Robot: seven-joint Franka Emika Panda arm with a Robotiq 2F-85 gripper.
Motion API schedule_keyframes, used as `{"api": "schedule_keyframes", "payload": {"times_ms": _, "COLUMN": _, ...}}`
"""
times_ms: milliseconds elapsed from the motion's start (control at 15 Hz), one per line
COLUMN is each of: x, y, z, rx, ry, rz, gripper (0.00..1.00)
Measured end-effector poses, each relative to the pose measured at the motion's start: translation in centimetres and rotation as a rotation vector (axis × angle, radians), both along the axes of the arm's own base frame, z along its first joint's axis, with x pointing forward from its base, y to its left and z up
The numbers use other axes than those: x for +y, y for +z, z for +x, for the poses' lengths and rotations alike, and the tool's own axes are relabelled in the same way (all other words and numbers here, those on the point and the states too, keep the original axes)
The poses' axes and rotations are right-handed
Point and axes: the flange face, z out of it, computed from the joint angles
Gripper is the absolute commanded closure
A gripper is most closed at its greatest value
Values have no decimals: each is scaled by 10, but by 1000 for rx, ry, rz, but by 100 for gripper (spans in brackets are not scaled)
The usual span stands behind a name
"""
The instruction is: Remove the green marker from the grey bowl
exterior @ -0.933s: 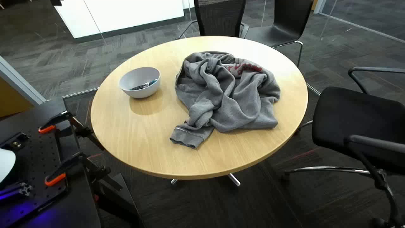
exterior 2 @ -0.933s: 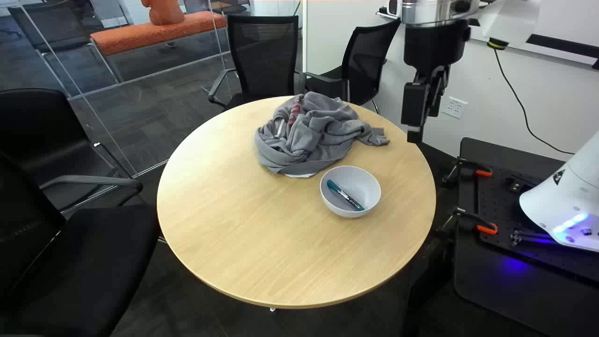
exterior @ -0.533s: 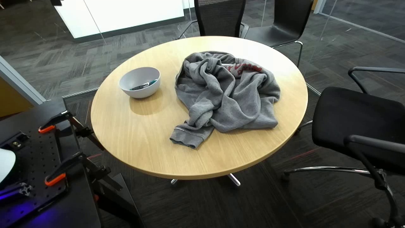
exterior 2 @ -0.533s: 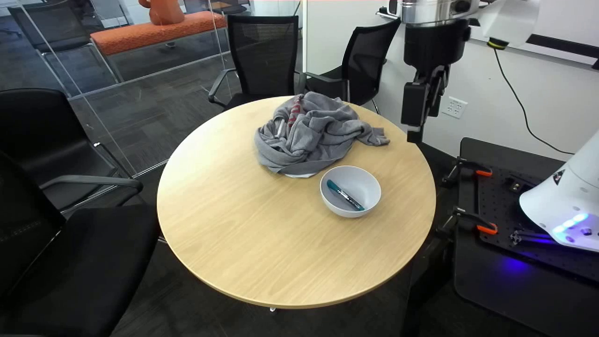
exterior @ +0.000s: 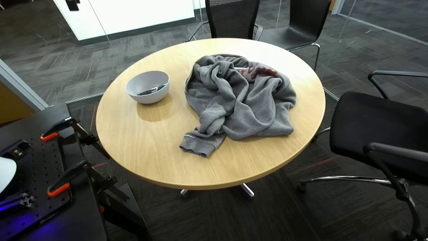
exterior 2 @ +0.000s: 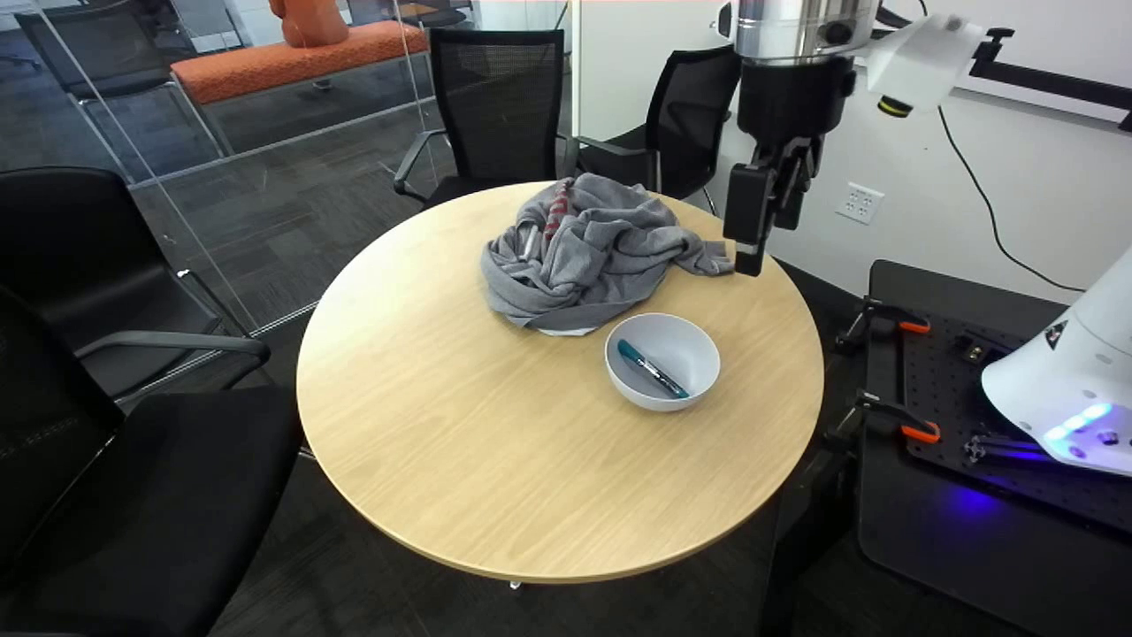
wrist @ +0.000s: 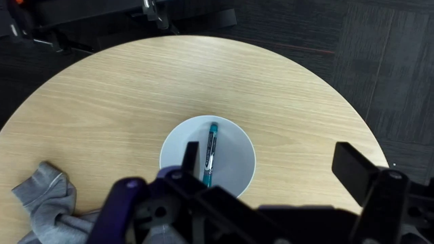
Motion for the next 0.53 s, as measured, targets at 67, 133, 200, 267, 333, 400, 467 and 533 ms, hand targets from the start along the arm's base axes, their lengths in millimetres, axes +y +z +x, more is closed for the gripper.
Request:
{"api": "schedule_keyframes", "payload": {"times_ms": 67, "x": -1, "y": -5, "z": 4, "rx": -16, "ry": -13, "rz": 8, "gripper": 0}}
{"api": "schedule_keyframes", "payload": {"times_ms": 133, "x": -2, "y": -12, "z": 9, "rx": -32, "ry": -32, "rz": 15, "gripper": 0}}
{"api": "schedule_keyframes", "payload": {"times_ms": 200, "x": -4, "y": -19, "z": 12, "rx": -49, "ry": -46, "rz": 21, "gripper": 0}}
{"api": "schedule_keyframes", "payload": {"times_ms": 267, "x": -6, "y": -27, "z": 16, "rx": -68, "ry": -67, "rz": 26, "gripper": 0}}
{"api": "schedule_keyframes", "payload": {"times_ms": 333, "x": -8, "y": -36, "z": 19, "rx": -85, "ry": -85, "rz": 30, "gripper": 0}}
{"api": "schedule_keyframes", "payload": {"times_ms": 400, "x": -10, "y": -45, "z": 21, "rx": -102, "ry": -103, "rz": 31, "gripper": 0}}
{"api": "schedule_keyframes", "payload": {"times_ms": 467, "x": -11, "y": -55, "z": 22, "rx": -117, "ry": -120, "rz": 28, "gripper": 0}}
{"api": "schedule_keyframes", "payload": {"times_ms": 533, "x": -13, "y": -65, "z": 22, "rx": -128, "ry": -132, "rz": 21, "gripper": 0}}
